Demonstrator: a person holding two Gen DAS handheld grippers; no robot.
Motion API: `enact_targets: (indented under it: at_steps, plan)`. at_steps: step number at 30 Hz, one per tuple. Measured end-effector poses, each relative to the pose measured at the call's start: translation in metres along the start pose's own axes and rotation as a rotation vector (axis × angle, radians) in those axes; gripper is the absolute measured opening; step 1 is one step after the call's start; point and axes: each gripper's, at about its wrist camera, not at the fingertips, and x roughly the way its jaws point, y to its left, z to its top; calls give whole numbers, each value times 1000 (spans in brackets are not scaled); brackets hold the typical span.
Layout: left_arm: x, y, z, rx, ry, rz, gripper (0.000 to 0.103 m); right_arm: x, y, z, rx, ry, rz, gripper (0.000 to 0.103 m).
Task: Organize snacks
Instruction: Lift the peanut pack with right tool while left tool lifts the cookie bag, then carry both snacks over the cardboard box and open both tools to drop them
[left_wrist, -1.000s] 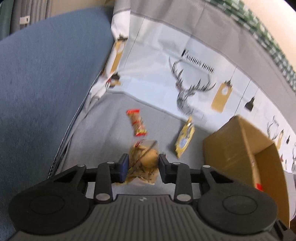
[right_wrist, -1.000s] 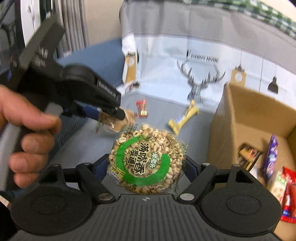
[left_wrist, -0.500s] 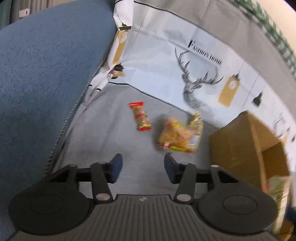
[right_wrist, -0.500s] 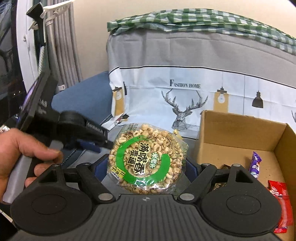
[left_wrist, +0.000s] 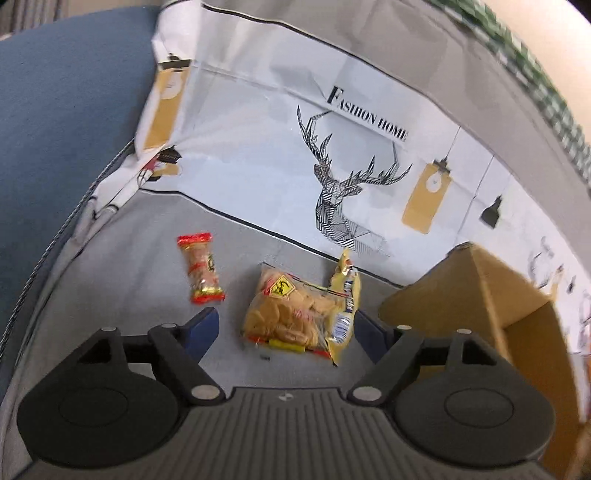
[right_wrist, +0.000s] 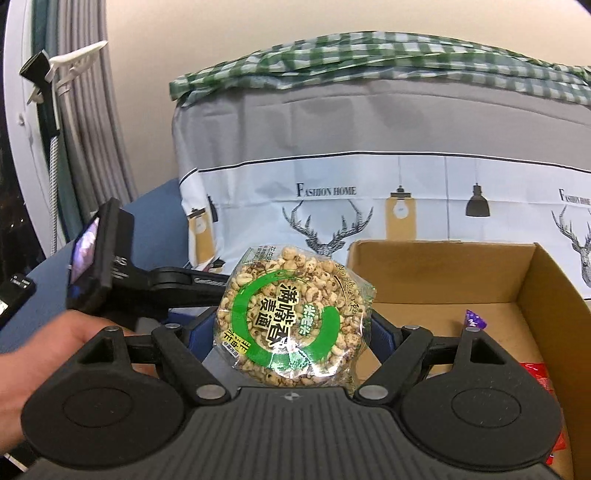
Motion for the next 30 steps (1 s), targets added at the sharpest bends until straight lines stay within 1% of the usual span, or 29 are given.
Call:
enact_targets:
  at_steps: [4, 6, 7, 10, 12, 13, 15, 16, 18, 19, 21, 24, 27, 30]
  plan:
    - [25, -10, -2, 5, 37, 28, 84, 2, -11, -2, 6, 7, -9, 83]
    - [31, -14, -2, 22, 52, 55, 84, 3, -17, -4, 8, 11, -16, 83]
    - [33, -16, -3, 31, 53, 66, 84, 4, -20, -4, 11, 15, -18, 83]
    - [34, -20, -4, 43, 47, 67, 84, 4, -27, -5, 18, 20, -16, 83]
    - [35, -22, -5, 52, 40, 67, 82, 3, -30, -6, 18, 21, -20, 83]
    - [37, -23, -6, 62, 44, 73, 79, 3, -31, -6, 20, 22, -21, 83]
    - [39, -25, -9, 74, 59, 95, 66, 2, -33, -7, 23, 23, -25, 83]
    - [39, -25, -10, 81, 57, 104, 61, 1, -34, -7, 25, 23, -26, 83]
    - [38, -26, -11, 83, 53, 93, 55, -1, -35, -7, 29, 21, -28, 83]
    - [36, -25, -11, 80, 49, 94, 54, -2, -35, -7, 30, 19, -29, 83]
    - [34, -25, -10, 73, 41, 107, 48, -3, -36, -7, 31, 18, -32, 83]
    - [24, -20, -8, 28, 24, 92, 47, -2, -36, -7, 34, 18, -36, 83]
    - [3, -18, -7, 9, -29, 94, 47, -1, -36, -6, 32, 13, -39, 83]
    - [-33, -18, -4, -14, -103, 81, 47, -3, -34, -7, 42, 3, -47, 83]
